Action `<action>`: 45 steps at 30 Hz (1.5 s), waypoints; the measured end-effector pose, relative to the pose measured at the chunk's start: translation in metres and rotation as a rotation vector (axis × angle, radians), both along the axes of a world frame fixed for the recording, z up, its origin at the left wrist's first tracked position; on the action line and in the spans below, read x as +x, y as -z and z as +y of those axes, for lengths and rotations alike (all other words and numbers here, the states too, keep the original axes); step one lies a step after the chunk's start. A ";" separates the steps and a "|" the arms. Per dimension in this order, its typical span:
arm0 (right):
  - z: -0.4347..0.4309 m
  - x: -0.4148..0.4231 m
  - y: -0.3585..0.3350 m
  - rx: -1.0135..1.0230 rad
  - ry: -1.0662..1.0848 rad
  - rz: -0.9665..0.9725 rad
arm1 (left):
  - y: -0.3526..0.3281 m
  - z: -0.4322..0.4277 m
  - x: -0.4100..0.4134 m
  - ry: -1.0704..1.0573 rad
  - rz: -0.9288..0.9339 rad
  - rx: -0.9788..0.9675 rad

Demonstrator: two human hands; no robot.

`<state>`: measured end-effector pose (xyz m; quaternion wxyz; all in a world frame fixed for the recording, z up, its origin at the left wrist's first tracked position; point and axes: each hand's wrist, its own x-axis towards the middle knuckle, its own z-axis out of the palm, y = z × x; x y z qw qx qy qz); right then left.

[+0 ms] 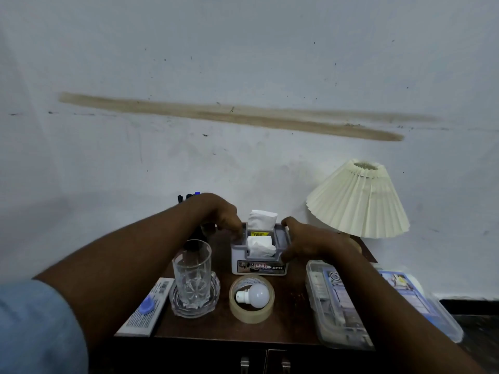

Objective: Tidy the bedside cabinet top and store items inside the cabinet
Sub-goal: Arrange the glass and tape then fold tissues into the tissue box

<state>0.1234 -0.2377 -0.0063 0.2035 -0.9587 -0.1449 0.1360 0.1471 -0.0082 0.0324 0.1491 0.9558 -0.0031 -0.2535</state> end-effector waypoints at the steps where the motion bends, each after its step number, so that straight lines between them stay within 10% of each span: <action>1: 0.003 -0.001 0.002 0.004 0.031 -0.004 | 0.003 -0.001 -0.001 -0.043 0.056 -0.057; 10: 0.023 0.029 0.009 0.076 0.209 -0.140 | 0.009 -0.025 0.009 -0.358 -0.073 -0.542; 28: 0.027 0.033 0.020 0.159 0.210 -0.187 | 0.005 -0.020 -0.002 -0.437 -0.097 -0.596; 34: 0.019 -0.020 0.004 0.192 0.133 -0.413 | -0.003 -0.050 -0.025 -0.405 -0.552 -0.529; 39: -0.036 -0.082 -0.008 -0.156 -0.064 -0.414 | 0.011 -0.082 -0.053 -0.267 -0.696 -0.304; 45: -0.124 -0.112 -0.016 0.254 0.502 -0.486 | 0.035 -0.113 -0.078 -0.052 -0.767 -0.541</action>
